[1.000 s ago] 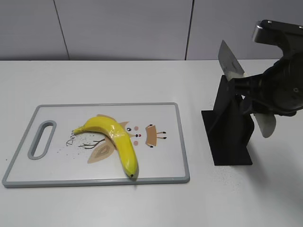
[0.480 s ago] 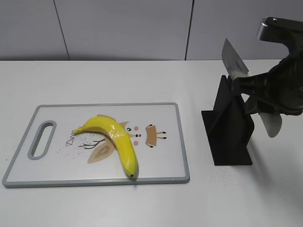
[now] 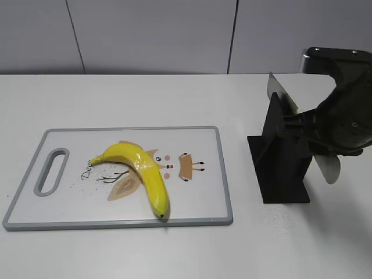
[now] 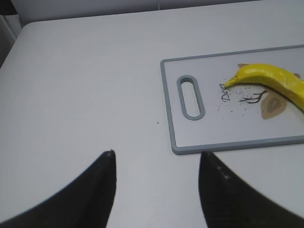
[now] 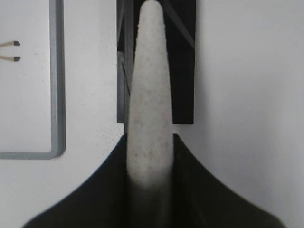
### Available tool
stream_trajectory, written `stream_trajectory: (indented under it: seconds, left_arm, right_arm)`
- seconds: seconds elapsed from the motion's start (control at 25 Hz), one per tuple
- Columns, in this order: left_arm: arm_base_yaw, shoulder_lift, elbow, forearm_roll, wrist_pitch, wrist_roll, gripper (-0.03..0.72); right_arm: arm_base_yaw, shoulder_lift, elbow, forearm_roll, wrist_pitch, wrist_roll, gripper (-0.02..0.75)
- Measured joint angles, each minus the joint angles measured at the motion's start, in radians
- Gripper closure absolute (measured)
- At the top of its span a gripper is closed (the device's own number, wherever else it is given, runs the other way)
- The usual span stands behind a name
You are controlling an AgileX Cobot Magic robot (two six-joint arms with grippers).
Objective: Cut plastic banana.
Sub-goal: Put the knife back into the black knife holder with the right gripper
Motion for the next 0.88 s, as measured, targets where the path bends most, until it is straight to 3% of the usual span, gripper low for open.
stream_trajectory:
  seconds: [0.16,0.2,0.36,0.44,0.6,0.88]
  left_arm:
    - [0.0,0.0,0.0,0.0,0.0,0.0,0.153]
    - [0.0,0.0,0.0,0.0,0.0,0.0,0.153]
    - [0.0,0.0,0.0,0.0,0.0,0.0,0.153]
    - [0.0,0.0,0.0,0.0,0.0,0.0,0.153]
    - [0.0,0.0,0.0,0.0,0.0,0.0,0.153]
    - [0.0,0.0,0.0,0.0,0.0,0.0,0.153]
  right_arm:
    - [0.0,0.0,0.0,0.024,0.031,-0.055,0.541]
    - [0.0,0.0,0.0,0.031,0.036,-0.067,0.498]
    - [0.0,-0.024,0.0,0.054,0.043,-0.099,0.203]
    - [0.0,-0.075,0.0,0.056,0.044,-0.112,0.124]
    - [0.0,-0.23,0.0,0.057,0.082,-0.223,0.09]
    - [0.0,-0.531,0.057,0.064,0.28,-0.503,0.118]
